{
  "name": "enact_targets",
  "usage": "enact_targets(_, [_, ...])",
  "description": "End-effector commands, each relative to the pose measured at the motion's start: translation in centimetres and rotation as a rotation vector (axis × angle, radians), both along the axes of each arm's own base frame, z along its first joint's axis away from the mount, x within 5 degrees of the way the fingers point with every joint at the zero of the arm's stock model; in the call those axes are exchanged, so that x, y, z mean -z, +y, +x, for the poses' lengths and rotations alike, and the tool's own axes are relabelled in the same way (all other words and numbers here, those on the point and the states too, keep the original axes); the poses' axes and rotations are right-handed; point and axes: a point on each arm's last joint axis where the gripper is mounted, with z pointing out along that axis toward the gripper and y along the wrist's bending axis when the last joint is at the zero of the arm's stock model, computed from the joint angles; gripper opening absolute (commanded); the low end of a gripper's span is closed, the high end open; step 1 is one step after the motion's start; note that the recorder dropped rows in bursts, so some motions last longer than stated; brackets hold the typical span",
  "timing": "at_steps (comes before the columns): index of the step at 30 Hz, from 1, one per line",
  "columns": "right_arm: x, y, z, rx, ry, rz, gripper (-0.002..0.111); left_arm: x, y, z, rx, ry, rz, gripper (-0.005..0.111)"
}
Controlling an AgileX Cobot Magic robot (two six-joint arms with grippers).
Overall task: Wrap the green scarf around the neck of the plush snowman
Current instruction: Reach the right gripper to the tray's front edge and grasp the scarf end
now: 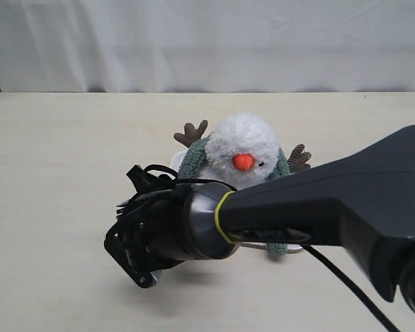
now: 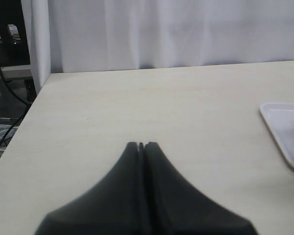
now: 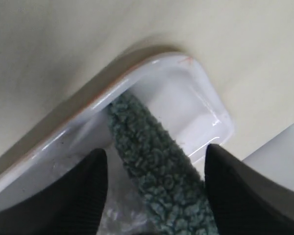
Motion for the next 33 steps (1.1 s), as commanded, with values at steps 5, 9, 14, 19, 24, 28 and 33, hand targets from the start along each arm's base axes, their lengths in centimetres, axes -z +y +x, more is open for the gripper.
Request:
enact_targets(5, [0.8, -0.8, 0.7, 0.029, -0.024, -0.054, 0.008, 0.0, 0.0, 0.0, 0.001, -0.007, -0.004, 0.000])
enact_targets(9, [0.3, -1.1, 0.7, 0.083, -0.047, -0.049, 0.004, 0.0, 0.0, 0.0, 0.001, -0.007, -0.004, 0.000])
enact_targets(14, [-1.4, -1.1, 0.4, 0.128, -0.042, 0.042, 0.004, 0.0, 0.0, 0.0, 0.001, -0.007, -0.004, 0.000])
enact_targets(19, [-3.8, -0.7, -0.5, 0.160, 0.045, 0.218, 0.004, 0.0, 0.0, 0.0, 0.001, -0.007, -0.004, 0.000])
enact_targets(24, [-6.5, -1.0, -1.1, 0.168, 0.068, 0.282, 0.004, 0.0, 0.0, 0.0, 0.001, -0.007, -0.004, 0.000])
enact_targets(28, [-8.9, -1.7, -1.7, 0.199, 0.079, 0.332, 0.004, 0.0, 0.0, 0.0, 0.001, -0.007, -0.004, 0.000])
enact_targets(33, [-10.7, -2.3, -2.8, 0.234, 0.156, 0.383, 0.004, 0.0, 0.0, 0.0, 0.001, -0.007, -0.004, 0.000])
